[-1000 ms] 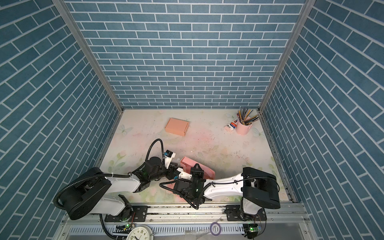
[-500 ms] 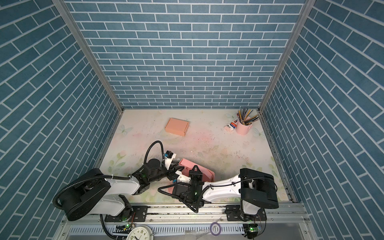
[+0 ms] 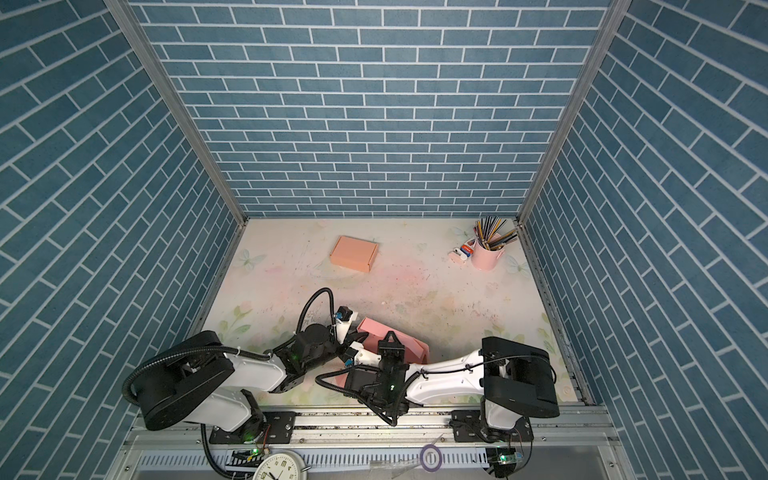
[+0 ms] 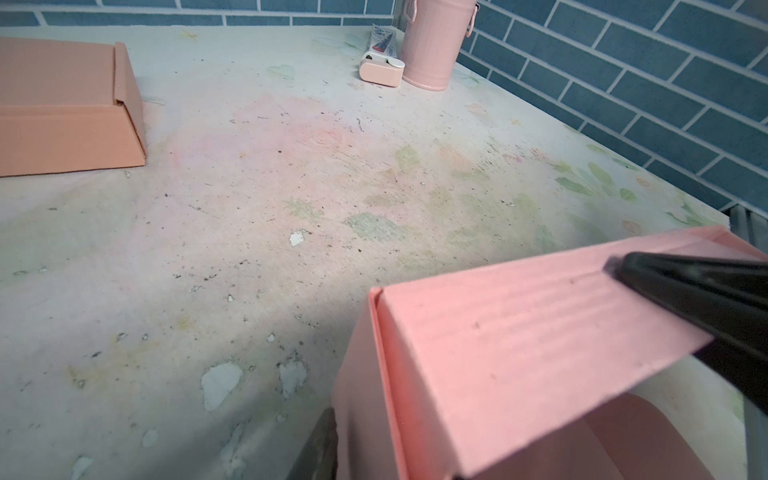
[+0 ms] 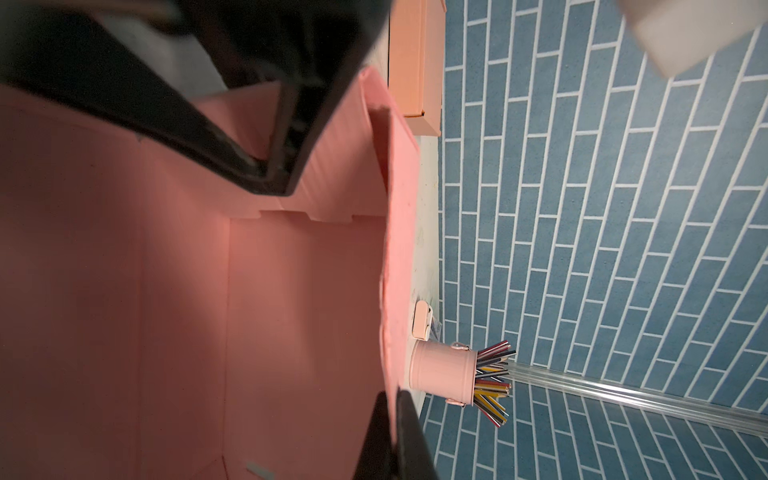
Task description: Fold the paper box
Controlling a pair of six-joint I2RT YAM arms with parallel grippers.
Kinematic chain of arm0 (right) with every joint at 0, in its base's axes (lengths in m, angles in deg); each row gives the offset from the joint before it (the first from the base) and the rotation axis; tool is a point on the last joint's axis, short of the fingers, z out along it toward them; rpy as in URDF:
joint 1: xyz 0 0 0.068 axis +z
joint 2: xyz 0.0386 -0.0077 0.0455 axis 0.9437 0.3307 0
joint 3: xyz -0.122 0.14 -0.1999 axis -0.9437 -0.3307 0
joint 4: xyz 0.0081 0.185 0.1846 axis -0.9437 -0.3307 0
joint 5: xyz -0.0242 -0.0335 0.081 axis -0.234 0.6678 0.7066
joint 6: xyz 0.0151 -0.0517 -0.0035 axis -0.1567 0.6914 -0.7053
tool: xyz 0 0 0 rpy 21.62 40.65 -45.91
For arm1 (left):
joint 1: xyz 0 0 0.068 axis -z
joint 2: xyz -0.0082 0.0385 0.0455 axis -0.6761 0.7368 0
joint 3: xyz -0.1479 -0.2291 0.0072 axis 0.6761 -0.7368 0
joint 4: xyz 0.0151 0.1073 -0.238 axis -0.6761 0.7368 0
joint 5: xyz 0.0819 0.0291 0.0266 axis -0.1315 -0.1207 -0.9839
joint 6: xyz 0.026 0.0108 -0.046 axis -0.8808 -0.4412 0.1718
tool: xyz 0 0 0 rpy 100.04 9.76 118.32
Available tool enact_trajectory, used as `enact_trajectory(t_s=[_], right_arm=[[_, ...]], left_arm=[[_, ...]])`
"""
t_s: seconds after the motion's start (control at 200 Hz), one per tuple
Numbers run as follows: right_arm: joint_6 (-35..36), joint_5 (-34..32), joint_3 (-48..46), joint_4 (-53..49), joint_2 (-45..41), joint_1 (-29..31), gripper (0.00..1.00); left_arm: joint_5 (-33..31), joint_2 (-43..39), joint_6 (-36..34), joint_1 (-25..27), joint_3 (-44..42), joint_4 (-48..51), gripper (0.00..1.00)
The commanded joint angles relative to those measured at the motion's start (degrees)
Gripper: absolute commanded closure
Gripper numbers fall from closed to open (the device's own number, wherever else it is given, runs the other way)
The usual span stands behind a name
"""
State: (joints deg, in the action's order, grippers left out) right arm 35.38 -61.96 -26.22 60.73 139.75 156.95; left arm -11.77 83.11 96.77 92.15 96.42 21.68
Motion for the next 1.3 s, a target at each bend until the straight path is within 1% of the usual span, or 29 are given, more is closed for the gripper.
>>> enact_trajectory(t_s=[0.0, 0.08, 0.16, 0.235, 0.35, 0.44, 0.545, 0.64, 0.715, 0.76, 0.805, 0.885, 0.95, 1.05, 1.185, 1.245, 1.295], right_arm=[[-1.61, 5.62, 0.91, -0.94, -1.12, 0.84, 1.00], [-2.92, 6.31, 1.50, -1.60, -1.74, 0.88, 1.00], [-4.72, 7.26, 2.30, -2.51, -2.53, 1.04, 1.00], [-7.36, 8.40, 3.74, -3.84, -3.09, 1.44, 0.92], [-12.78, 14.27, 6.25, -6.06, -4.69, 1.63, 0.82], [-16.30, 18.25, 6.28, -6.00, -7.18, 1.85, 0.75], [-20.57, 22.77, 5.90, -5.79, -10.82, 1.97, 0.70], [-24.16, 26.55, 4.65, -3.48, -15.23, 2.08, 0.67], [-27.28, 27.65, 3.38, -0.69, -19.44, 2.07, 0.65], [-29.42, 26.53, 2.71, 1.66, -21.93, 1.71, 0.63], [-32.03, 27.82, 2.78, 3.46, -24.24, -0.26, 0.61], [-38.04, 36.91, 3.07, 5.77, -27.44, -6.81, 0.62], [-39.95, 42.58, 1.16, 9.96, -29.14, -10.65, 0.63], [-41.49, 46.53, -1.34, 12.77, -30.25, -14.71, 0.63], [-46.55, 52.59, -1.45, 10.17, -28.89, -21.91, 0.64], [-48.46, 54.12, -1.26, 9.25, -27.87, -24.33, 0.65], [-50.49, 53.61, -0.97, 8.05, -26.83, -25.65, 0.66]], left_arm=[[-3.18, 0.74, -1.87, 1.01, 1.77, -1.94, 0.74], [-3.91, 0.83, -2.09, 1.50, 1.81, -1.97, 0.78], [-4.80, 0.70, -2.26, 1.94, 1.78, -2.06, 0.79], [-5.88, 0.49, -2.56, 2.47, 1.56, -2.01, 0.80], [-6.95, 0.31, -2.73, 2.74, 1.12, -2.24, 0.82], [-7.81, 0.14, -2.89, 2.70, 0.72, -2.45, 0.83], [-8.31, -0.21, -3.31, 2.78, 0.63, -2.19, 0.84], [-9.09, -0.38, -3.75, 2.87, 0.63, -1.85, 0.85], [-9.54, -0.49, -4.00, 2.93, 0.50, -1.81, 0.85], [-9.80, -0.50, -4.10, 2.89, 0.45, -1.80, 0.85], [-9.98, -0.42, -4.37, 3.03, 0.39, -1.73, 0.85], [-10.29, -0.14, -4.38, 2.99, 0.40, -1.93, 0.85], [-10.30, 0.17, -4.35, 3.04, 0.46, -2.27, 0.85], [-10.15, 0.38, -4.41, 3.28, 0.59, -2.51, 0.85], [-10.63, 0.72, -4.80, 4.07, 0.96, -2.42, 0.85], [-10.91, 0.87, -4.79, 4.34, 1.07, -2.50, 0.85], [-11.17, 1.00, -4.90, 4.57, 1.24, -2.49, 0.85]])
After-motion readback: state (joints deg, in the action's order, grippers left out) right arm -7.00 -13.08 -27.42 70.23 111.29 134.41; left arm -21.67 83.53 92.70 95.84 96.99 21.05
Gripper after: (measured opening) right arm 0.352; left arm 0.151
